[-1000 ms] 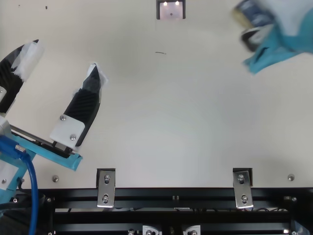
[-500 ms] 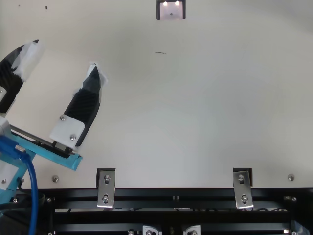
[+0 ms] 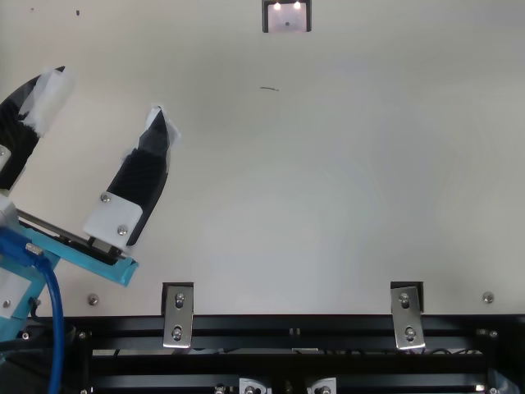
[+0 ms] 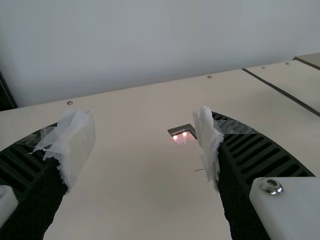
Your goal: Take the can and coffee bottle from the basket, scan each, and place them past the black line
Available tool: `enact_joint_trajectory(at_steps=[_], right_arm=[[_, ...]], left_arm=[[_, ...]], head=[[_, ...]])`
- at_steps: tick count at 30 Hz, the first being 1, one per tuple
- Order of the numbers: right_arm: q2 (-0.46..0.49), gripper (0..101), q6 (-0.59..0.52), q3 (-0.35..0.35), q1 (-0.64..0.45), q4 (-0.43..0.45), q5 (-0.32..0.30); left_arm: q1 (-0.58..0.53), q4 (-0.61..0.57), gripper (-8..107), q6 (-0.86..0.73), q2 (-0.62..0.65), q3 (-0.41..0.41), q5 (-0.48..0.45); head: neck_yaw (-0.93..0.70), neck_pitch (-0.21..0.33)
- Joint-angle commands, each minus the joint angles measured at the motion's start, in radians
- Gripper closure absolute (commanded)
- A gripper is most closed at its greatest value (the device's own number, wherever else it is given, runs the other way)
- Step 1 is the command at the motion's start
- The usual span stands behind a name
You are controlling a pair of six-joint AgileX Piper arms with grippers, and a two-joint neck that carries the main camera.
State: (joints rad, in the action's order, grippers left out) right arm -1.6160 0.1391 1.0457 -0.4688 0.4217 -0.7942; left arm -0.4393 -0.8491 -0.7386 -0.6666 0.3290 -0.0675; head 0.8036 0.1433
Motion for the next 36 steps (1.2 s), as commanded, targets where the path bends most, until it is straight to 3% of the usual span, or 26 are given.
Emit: enact_joint_trajectory(at_steps=[1,7,20,21,22,36], right_arm=[[-0.004,101,0.018,-0.017,-0.061,0.002,0.008],[-0.011,101,0.029,-0.05,-0.168,-0.065,0.019],[-0.02,101,-0.035,-0.054,-0.33,-0.237,0.013],[-0.019,11,-0.041,-0.053,-0.335,-0.242,0.014],[-0.018,0,-0.046,-0.052,-0.339,-0.244,0.017],[0.112,0,-0.105,-0.035,-0.25,-0.202,0.142]], left_arm=[[0.0,0.0,9,0.0,0.0,0.0,0.0],[0.0,0.0,9,0.0,0.0,0.0,0.0],[0.0,0.0,9,0.0,0.0,0.0,0.0],[0.0,0.0,9,0.0,0.0,0.0,0.0],[0.0,0.0,9,0.0,0.0,0.0,0.0],[0.0,0.0,9,0.0,0.0,0.0,0.0]], head=[[0.022,0.018],[0.022,0.018],[0.022,0.018],[0.022,0.018],[0.022,0.018],[0.022,0.018]])
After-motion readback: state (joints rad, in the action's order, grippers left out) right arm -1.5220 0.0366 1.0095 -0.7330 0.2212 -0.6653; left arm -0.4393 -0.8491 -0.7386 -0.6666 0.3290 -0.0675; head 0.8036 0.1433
